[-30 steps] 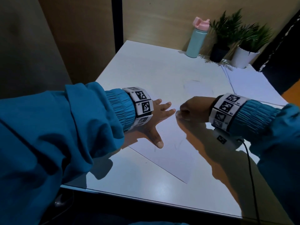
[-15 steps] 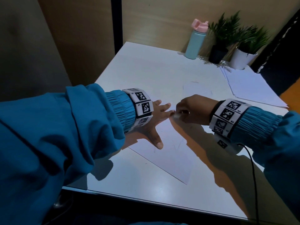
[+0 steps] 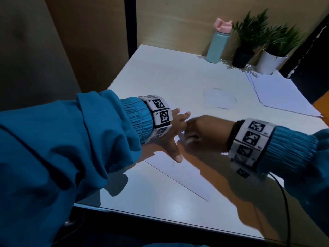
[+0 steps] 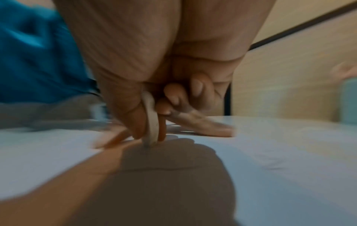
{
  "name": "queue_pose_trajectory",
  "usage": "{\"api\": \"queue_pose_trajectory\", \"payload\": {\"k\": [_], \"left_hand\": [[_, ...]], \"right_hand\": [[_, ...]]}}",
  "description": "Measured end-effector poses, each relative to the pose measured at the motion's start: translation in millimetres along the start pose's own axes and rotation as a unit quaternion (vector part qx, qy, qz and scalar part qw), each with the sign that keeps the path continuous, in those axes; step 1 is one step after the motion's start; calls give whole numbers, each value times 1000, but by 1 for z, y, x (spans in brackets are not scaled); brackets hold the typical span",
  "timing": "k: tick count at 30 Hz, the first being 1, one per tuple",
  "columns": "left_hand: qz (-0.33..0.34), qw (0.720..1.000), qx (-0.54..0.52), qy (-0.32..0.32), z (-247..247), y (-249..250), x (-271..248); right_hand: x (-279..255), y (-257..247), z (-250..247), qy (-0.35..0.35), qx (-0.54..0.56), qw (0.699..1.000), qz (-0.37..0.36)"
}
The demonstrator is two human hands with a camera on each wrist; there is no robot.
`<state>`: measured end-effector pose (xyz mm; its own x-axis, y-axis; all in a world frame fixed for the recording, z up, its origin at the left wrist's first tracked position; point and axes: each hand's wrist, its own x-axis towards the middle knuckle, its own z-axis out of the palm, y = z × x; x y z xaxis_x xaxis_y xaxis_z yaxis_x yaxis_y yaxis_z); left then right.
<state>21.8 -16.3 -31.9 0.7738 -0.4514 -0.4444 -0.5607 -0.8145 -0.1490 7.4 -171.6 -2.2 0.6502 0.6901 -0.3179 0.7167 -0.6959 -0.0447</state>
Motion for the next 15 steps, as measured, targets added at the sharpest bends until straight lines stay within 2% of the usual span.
{"api": "queue_pose_trajectory", "payload": {"k": [3, 6, 9, 15], "left_hand": [[4, 1000, -1, -5, -1, -3, 3], [-1, 1000, 0, 11, 2, -1, 6], [-12, 999, -15, 33, 6, 0, 9], [10, 1000, 2, 24, 1, 3, 10]], "right_hand": [[-6, -13, 2, -43, 21, 999, 8], [13, 23, -7, -7, -62, 996, 64], [21, 42, -17, 2, -94, 989, 115], [-2, -14, -2, -58, -23, 998, 18]]}}
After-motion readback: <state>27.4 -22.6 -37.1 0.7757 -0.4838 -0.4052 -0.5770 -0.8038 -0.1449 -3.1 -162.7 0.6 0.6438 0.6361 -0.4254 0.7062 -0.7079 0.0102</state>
